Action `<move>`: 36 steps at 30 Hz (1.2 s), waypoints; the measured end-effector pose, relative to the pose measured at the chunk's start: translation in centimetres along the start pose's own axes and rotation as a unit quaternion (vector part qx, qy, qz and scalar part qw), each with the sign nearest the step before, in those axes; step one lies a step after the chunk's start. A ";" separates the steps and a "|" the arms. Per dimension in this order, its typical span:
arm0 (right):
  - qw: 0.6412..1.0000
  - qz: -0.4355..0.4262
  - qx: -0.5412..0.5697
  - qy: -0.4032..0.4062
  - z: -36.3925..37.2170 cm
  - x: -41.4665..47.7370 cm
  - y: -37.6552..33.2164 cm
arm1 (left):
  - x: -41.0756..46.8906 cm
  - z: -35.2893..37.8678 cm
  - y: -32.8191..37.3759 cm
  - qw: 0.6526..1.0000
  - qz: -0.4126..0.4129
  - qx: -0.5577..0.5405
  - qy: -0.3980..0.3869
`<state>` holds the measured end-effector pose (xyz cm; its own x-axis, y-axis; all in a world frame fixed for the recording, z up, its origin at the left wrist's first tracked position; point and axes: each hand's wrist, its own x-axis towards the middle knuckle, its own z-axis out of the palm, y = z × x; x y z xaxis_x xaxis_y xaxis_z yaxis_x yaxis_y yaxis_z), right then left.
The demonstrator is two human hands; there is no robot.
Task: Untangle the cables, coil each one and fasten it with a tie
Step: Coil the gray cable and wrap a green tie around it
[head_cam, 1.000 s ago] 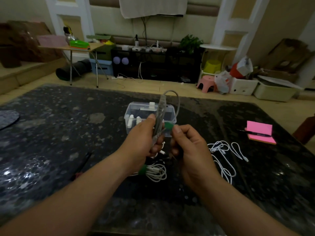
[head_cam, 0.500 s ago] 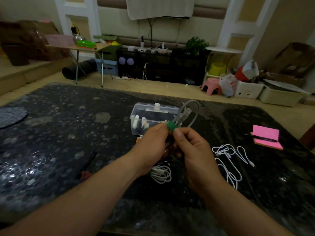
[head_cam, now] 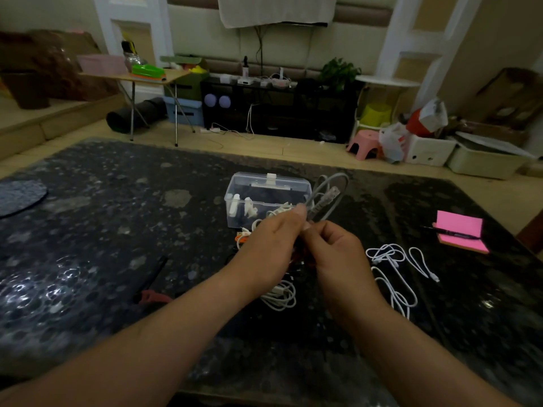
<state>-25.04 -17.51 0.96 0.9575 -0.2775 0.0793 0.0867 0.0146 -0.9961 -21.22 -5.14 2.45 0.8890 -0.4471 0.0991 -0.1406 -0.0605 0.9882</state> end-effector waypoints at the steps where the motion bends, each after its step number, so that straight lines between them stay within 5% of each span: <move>1: 1.000 0.002 0.000 -0.002 -0.1 0.1 0.0 | 0.0 0.0 0.1 1.000 0.004 0.006 -0.003; 8: 1.000 -0.013 -0.028 -0.008 0.0 -0.1 -0.6 | 0.3 0.1 -0.5 0.997 -0.033 -0.035 0.059; 21: 0.998 -0.051 -0.018 -0.015 -1.7 -0.1 -0.6 | 0.4 0.1 0.8 0.987 -0.035 -0.150 0.054; 30: 0.994 -0.102 -0.042 -0.006 -2.1 0.3 0.0 | 0.3 -0.9 1.3 0.982 -0.034 -0.183 -0.028; 36: 0.987 -0.141 -0.040 -0.070 -2.2 0.2 -1.7 | 0.1 -1.5 1.8 0.954 -0.068 -0.271 -0.105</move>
<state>-25.63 -19.74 2.58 0.9277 -0.1245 0.3520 0.3378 -0.1218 -0.9333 -20.73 -3.99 4.40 0.7682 -0.6402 -0.0039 0.2669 0.3146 0.9110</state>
